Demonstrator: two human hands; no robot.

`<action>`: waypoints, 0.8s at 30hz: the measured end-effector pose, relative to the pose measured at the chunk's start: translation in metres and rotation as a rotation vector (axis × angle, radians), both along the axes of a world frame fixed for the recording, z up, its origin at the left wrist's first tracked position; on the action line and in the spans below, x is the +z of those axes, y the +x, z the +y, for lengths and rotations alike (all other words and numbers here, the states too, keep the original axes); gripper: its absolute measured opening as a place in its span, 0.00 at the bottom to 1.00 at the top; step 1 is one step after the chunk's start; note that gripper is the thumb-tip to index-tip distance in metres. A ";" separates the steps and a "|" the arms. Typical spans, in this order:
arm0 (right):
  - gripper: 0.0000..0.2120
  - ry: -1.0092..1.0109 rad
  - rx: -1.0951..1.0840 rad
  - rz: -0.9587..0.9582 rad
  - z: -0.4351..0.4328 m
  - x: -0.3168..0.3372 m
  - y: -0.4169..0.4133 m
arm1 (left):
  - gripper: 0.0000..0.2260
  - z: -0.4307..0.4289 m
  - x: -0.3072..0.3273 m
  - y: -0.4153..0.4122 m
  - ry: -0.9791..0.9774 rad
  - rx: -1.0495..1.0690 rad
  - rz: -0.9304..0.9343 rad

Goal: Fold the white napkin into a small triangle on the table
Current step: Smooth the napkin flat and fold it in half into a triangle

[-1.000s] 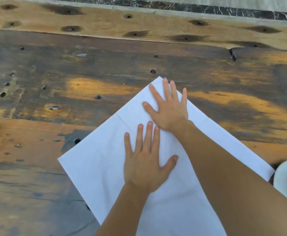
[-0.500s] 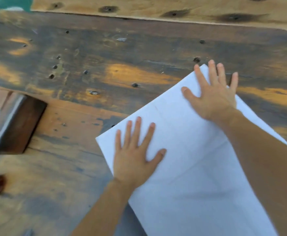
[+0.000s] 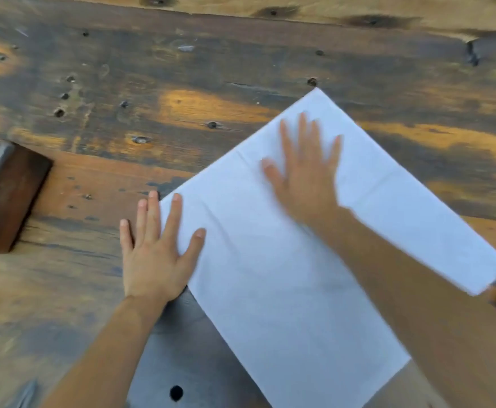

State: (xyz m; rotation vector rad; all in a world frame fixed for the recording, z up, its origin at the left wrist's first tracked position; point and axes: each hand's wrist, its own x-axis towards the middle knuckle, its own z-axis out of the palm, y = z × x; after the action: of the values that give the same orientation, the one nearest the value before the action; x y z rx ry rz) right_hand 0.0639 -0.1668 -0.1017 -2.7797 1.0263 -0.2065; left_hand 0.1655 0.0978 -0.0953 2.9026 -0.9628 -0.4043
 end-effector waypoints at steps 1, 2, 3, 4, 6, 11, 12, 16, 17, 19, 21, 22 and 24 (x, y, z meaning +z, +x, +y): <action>0.35 0.011 0.069 -0.015 0.027 -0.003 -0.009 | 0.34 0.000 0.000 -0.001 -0.005 -0.001 0.002; 0.35 0.017 0.122 -0.012 0.050 -0.006 -0.020 | 0.35 -0.001 0.000 -0.002 -0.011 -0.001 0.004; 0.34 0.022 0.151 0.001 0.065 -0.008 -0.034 | 0.35 -0.001 0.000 -0.002 -0.016 0.001 0.007; 0.34 0.029 0.157 0.019 0.072 -0.011 -0.048 | 0.35 0.000 -0.001 -0.001 -0.021 0.004 0.011; 0.33 0.038 0.108 0.063 0.066 -0.010 -0.080 | 0.35 0.001 -0.002 -0.001 -0.030 0.007 0.010; 0.33 0.118 -0.193 0.234 0.008 0.003 -0.179 | 0.36 -0.001 -0.002 -0.002 -0.023 0.008 0.017; 0.33 0.155 -0.241 0.251 -0.001 0.006 -0.193 | 0.36 -0.002 0.000 -0.004 -0.014 0.028 0.026; 0.34 0.208 -0.262 0.275 -0.009 0.009 -0.202 | 0.35 -0.044 0.012 -0.035 -0.097 -0.034 -0.073; 0.34 0.202 -0.253 0.271 -0.006 0.009 -0.195 | 0.35 -0.065 0.015 -0.053 -0.156 -0.140 -0.079; 0.33 0.186 -0.226 0.221 0.002 0.012 -0.178 | 0.31 -0.112 0.012 -0.093 -0.218 -0.403 -0.092; 0.30 0.204 -0.173 0.123 0.015 0.014 -0.164 | 0.27 -0.149 0.005 -0.121 -0.169 -0.550 -0.091; 0.28 0.209 -0.135 0.096 0.022 0.013 -0.161 | 0.26 -0.159 0.000 -0.125 -0.124 -0.554 -0.079; 0.28 0.183 -0.084 0.109 0.032 0.007 -0.166 | 0.25 -0.162 -0.012 -0.120 -0.099 -0.519 -0.087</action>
State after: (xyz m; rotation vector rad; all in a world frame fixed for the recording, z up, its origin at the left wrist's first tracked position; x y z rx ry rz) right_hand -0.1025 -0.1345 -0.0949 -2.6104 1.1277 0.0280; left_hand 0.0451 -0.0640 -0.1071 2.5688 -1.6981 -0.2414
